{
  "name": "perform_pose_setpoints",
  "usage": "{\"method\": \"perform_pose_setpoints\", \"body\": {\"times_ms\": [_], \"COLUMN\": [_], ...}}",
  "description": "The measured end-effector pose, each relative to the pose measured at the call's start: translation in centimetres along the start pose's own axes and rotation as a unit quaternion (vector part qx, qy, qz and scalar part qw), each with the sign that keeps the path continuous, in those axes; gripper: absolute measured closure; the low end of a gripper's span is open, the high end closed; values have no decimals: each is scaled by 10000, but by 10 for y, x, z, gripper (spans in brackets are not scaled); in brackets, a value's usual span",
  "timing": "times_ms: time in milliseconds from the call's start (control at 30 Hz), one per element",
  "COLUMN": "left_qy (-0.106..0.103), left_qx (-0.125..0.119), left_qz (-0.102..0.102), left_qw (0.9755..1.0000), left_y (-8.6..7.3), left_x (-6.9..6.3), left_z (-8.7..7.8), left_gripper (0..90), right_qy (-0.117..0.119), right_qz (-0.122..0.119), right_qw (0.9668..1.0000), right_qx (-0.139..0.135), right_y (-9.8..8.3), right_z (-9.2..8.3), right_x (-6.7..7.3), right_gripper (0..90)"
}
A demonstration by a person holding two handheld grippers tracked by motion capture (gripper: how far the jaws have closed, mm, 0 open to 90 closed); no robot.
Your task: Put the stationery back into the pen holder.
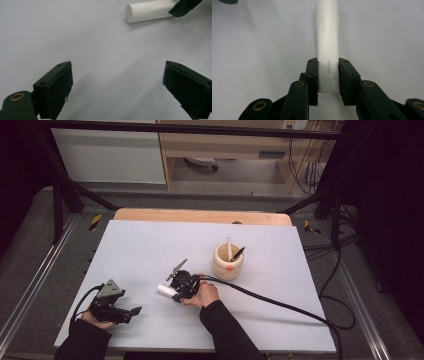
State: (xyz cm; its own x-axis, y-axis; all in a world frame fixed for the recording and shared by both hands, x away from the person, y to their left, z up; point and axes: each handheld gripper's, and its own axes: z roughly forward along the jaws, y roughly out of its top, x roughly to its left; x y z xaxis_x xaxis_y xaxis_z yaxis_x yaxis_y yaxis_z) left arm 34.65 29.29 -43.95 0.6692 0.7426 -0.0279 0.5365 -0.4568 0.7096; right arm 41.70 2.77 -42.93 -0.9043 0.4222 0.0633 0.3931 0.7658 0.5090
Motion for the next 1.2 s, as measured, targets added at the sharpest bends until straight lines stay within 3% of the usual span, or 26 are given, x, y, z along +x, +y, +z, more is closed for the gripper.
{"method": "perform_pose_setpoints", "body": {"times_ms": [267, 433, 567, 767, 867, 1000, 1200], "left_qy": [-3, -12, -18, -24, -30, -32, -30], "left_qx": [-2, 13, 16, 10, 14, 21, 35], "left_qz": [-1, 5, -6, -4, -9, -11, -2], "left_qw": [10000, 10000, 10000, 10000, 10000, 10000, 10000], "left_y": [0, 0, 0, 0, 0, 0, 0], "left_x": [0, 0, 0, 0, 0, 0, 0], "left_z": [0, 0, 1, 1, 1, 1, 1], "left_gripper": [96, 96, 96, 96, 96, 96, 96], "right_qy": [15, -80, -89, -50, 58, 34, 12], "right_qz": [-37, -89, -216, -406, -388, -385, -305], "right_qw": [10000, 9999, 9995, 9975, 9967, 9956, 9951], "right_qx": [19, 49, 217, 571, 705, 848, 937], "right_y": [-3, 1, 12, 30, 33, 35, 35], "right_z": [0, -4, -5, 2, 7, 12, 13], "right_x": [1, 2, 3, 2, 3, 3, 1], "right_gripper": [705, 571, 515, 562, 613, 679, 706]}}
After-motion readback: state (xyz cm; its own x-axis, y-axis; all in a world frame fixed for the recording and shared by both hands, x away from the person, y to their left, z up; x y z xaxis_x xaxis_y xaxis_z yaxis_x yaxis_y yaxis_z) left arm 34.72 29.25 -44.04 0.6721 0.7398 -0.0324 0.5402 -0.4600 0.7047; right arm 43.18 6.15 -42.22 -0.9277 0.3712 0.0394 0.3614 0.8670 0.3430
